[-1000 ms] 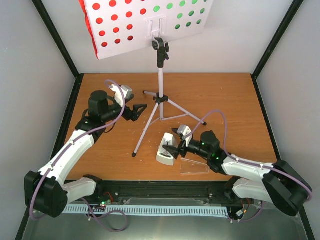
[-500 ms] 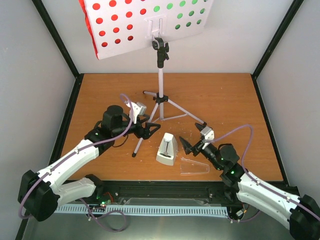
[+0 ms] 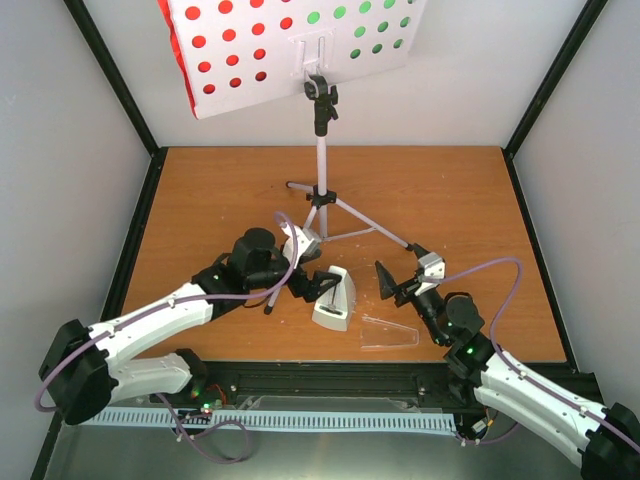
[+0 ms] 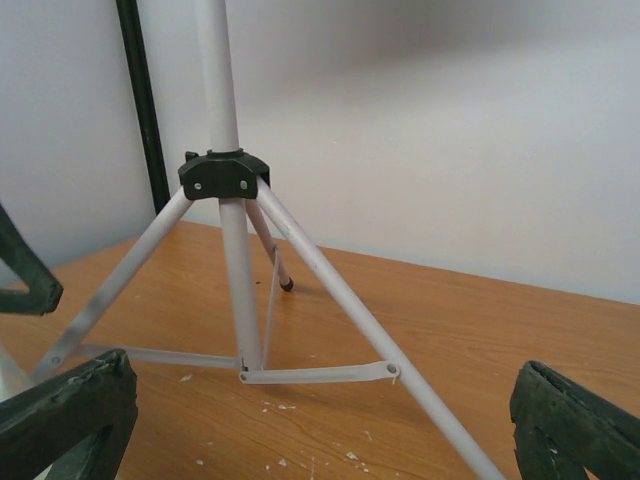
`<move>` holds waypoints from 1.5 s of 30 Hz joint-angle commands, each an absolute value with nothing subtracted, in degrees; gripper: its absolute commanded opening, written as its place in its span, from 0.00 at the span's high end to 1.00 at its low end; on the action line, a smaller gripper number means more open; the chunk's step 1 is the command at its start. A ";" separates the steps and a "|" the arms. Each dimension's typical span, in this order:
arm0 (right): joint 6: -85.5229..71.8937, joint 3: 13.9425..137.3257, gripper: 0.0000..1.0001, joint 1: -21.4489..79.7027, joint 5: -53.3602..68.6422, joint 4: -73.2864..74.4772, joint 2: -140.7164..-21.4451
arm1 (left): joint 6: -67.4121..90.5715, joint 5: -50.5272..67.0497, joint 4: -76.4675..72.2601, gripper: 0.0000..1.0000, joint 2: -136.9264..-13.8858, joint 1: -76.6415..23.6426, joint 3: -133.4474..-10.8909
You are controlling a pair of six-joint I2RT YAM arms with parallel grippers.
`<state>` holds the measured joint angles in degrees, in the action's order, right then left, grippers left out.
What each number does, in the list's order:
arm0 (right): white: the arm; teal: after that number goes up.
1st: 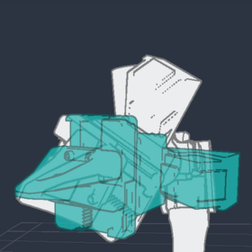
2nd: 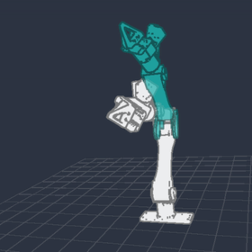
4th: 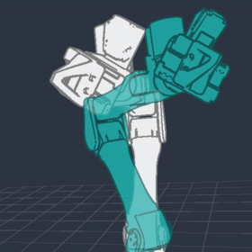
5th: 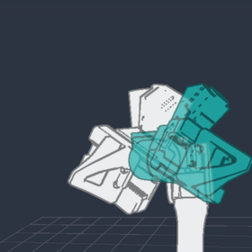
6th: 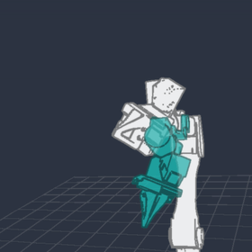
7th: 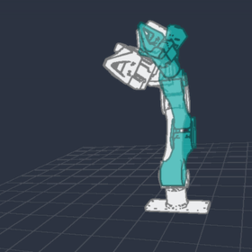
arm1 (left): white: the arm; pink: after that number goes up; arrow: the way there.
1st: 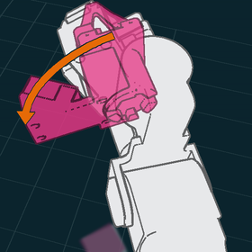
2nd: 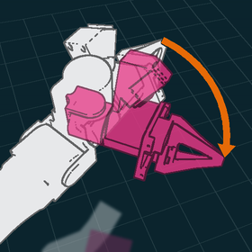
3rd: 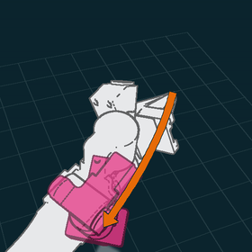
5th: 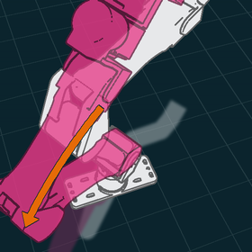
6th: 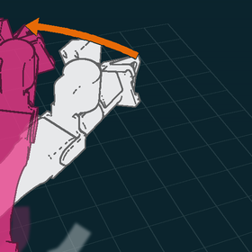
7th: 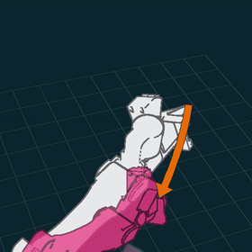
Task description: Pack up the instrument practice props
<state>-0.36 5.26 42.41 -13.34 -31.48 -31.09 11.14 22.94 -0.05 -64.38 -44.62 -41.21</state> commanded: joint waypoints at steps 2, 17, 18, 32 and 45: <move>-1.05 4.23 0.00 42.19 -16.13 -31.62 -30.93 | 10.06 18.87 -2.25 0.04 -63.05 -46.58 -38.03; -1.56 4.51 0.00 41.93 -16.51 -32.70 -34.06 | 10.22 20.28 -7.02 0.10 -64.78 -49.14 -34.71; -1.58 4.56 0.00 41.92 -16.59 -32.70 -34.06 | 10.13 19.97 -7.11 0.11 -64.80 -49.13 -34.65; -2.18 4.26 0.00 41.49 -17.23 -32.87 -33.99 | 10.67 18.38 -8.78 0.26 -66.26 -49.83 -34.48; -2.72 4.10 0.00 41.31 -17.92 -32.78 -33.85 | 10.55 18.04 -8.80 0.41 -66.76 -49.92 -34.45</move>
